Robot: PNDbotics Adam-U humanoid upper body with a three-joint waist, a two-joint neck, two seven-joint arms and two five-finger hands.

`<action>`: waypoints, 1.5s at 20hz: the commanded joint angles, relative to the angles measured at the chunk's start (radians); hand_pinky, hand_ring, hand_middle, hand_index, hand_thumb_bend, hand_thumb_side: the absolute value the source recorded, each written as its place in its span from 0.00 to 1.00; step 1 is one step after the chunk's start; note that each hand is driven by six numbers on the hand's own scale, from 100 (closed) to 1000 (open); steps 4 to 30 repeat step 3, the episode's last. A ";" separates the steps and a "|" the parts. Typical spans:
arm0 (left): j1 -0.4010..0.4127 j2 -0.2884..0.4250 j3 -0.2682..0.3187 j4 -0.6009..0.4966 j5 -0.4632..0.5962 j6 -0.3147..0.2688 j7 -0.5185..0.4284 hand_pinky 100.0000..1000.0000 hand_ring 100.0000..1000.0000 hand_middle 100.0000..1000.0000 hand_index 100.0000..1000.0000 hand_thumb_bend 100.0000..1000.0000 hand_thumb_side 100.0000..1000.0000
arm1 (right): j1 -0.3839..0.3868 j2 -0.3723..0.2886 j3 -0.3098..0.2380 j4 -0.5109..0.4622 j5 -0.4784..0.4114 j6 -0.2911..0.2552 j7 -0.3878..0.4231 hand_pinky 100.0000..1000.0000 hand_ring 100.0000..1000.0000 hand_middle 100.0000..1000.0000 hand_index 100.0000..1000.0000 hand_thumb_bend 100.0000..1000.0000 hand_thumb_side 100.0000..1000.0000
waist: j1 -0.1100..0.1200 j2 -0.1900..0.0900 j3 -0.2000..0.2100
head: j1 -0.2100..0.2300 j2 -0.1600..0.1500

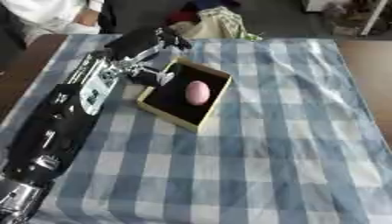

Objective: Pick up objects on the table and place them in the box.

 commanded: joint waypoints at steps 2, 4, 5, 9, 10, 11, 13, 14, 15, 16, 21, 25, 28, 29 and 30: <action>-0.012 0.065 0.000 -0.119 0.123 0.028 -0.045 0.57 0.68 0.60 0.78 0.00 0.00 | -0.003 -0.030 -0.011 -0.020 0.008 -0.001 -0.005 0.74 0.51 0.62 0.69 0.00 0.91 | 0.000 -0.019 0.005 | -0.005 0.006; -0.009 0.080 -0.002 -0.144 0.154 0.035 -0.055 0.57 0.68 0.60 0.78 0.00 0.00 | -0.002 -0.031 -0.012 -0.020 0.010 -0.001 -0.005 0.74 0.51 0.63 0.69 0.00 0.91 | 0.001 -0.019 0.006 | -0.005 0.006; -0.009 0.080 -0.002 -0.144 0.154 0.035 -0.055 0.57 0.68 0.60 0.78 0.00 0.00 | -0.002 -0.031 -0.012 -0.020 0.010 -0.001 -0.005 0.74 0.51 0.63 0.69 0.00 0.91 | 0.001 -0.019 0.006 | -0.005 0.006; -0.009 0.080 -0.002 -0.144 0.154 0.035 -0.055 0.57 0.68 0.60 0.78 0.00 0.00 | -0.002 -0.031 -0.012 -0.020 0.010 -0.001 -0.005 0.74 0.51 0.63 0.69 0.00 0.91 | 0.001 -0.019 0.006 | -0.005 0.006; -0.009 0.080 -0.002 -0.144 0.154 0.035 -0.055 0.57 0.68 0.60 0.78 0.00 0.00 | -0.002 -0.031 -0.012 -0.020 0.010 -0.001 -0.005 0.74 0.51 0.63 0.69 0.00 0.91 | 0.001 -0.019 0.006 | -0.005 0.006; -0.009 0.080 -0.002 -0.144 0.154 0.035 -0.055 0.57 0.68 0.60 0.78 0.00 0.00 | -0.002 -0.031 -0.012 -0.020 0.010 -0.001 -0.005 0.74 0.51 0.63 0.69 0.00 0.91 | 0.001 -0.019 0.006 | -0.005 0.006; -0.009 0.080 -0.002 -0.144 0.154 0.035 -0.055 0.57 0.68 0.60 0.78 0.00 0.00 | -0.002 -0.031 -0.012 -0.020 0.010 -0.001 -0.005 0.74 0.51 0.63 0.69 0.00 0.91 | 0.001 -0.019 0.006 | -0.005 0.006; -0.009 0.080 -0.002 -0.144 0.154 0.035 -0.055 0.57 0.68 0.60 0.78 0.00 0.00 | -0.002 -0.031 -0.012 -0.020 0.010 -0.001 -0.005 0.74 0.51 0.63 0.69 0.00 0.91 | 0.001 -0.019 0.006 | -0.005 0.006; -0.009 0.080 -0.002 -0.144 0.154 0.035 -0.055 0.57 0.68 0.60 0.78 0.00 0.00 | -0.002 -0.031 -0.012 -0.020 0.010 -0.001 -0.005 0.74 0.51 0.63 0.69 0.00 0.91 | 0.001 -0.019 0.006 | -0.005 0.006; -0.009 0.080 -0.002 -0.144 0.154 0.035 -0.055 0.57 0.68 0.60 0.78 0.00 0.00 | -0.002 -0.031 -0.012 -0.020 0.010 -0.001 -0.005 0.74 0.51 0.63 0.69 0.00 0.91 | 0.001 -0.019 0.006 | -0.005 0.006; -0.009 0.080 -0.002 -0.144 0.154 0.035 -0.055 0.57 0.68 0.60 0.78 0.00 0.00 | -0.002 -0.031 -0.012 -0.020 0.010 -0.001 -0.005 0.74 0.51 0.63 0.69 0.00 0.91 | 0.001 -0.019 0.006 | -0.005 0.006; -0.009 0.080 -0.002 -0.144 0.154 0.035 -0.055 0.57 0.68 0.60 0.78 0.00 0.00 | -0.002 -0.031 -0.012 -0.020 0.010 -0.001 -0.005 0.74 0.51 0.63 0.69 0.00 0.91 | 0.001 -0.019 0.006 | -0.005 0.006; -0.009 0.080 -0.002 -0.144 0.154 0.035 -0.055 0.57 0.68 0.60 0.78 0.00 0.00 | -0.002 -0.031 -0.012 -0.020 0.010 -0.001 -0.005 0.74 0.51 0.63 0.69 0.00 0.91 | 0.001 -0.019 0.006 | -0.005 0.006; -0.009 0.080 -0.002 -0.144 0.154 0.035 -0.055 0.57 0.68 0.60 0.78 0.00 0.00 | -0.002 -0.031 -0.012 -0.020 0.010 -0.001 -0.005 0.74 0.51 0.63 0.69 0.00 0.91 | 0.001 -0.019 0.006 | -0.005 0.006; -0.009 0.080 -0.002 -0.144 0.154 0.035 -0.055 0.57 0.68 0.60 0.78 0.00 0.00 | -0.002 -0.031 -0.012 -0.020 0.010 -0.001 -0.005 0.74 0.51 0.63 0.69 0.00 0.91 | 0.001 -0.019 0.006 | -0.005 0.006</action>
